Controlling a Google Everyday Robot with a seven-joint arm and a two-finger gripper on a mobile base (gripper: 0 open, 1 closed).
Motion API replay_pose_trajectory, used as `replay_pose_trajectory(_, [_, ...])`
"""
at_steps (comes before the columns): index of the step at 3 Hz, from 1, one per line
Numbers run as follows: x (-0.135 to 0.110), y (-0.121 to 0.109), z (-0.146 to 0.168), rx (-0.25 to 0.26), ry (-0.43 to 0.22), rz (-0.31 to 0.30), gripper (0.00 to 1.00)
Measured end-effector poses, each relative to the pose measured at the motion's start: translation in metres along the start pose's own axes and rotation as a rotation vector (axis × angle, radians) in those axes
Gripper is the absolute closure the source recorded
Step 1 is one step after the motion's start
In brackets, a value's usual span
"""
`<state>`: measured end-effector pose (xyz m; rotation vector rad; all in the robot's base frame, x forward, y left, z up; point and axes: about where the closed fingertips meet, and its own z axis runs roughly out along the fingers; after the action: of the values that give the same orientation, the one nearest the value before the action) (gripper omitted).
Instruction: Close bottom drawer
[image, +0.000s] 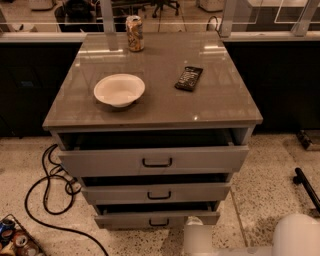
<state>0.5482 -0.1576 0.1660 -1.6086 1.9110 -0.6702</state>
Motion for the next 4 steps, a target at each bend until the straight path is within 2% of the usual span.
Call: replay_pose_trajectory(4, [0.0016,-0.0041,0.0084,0.015,-0.008,0.005,1.00])
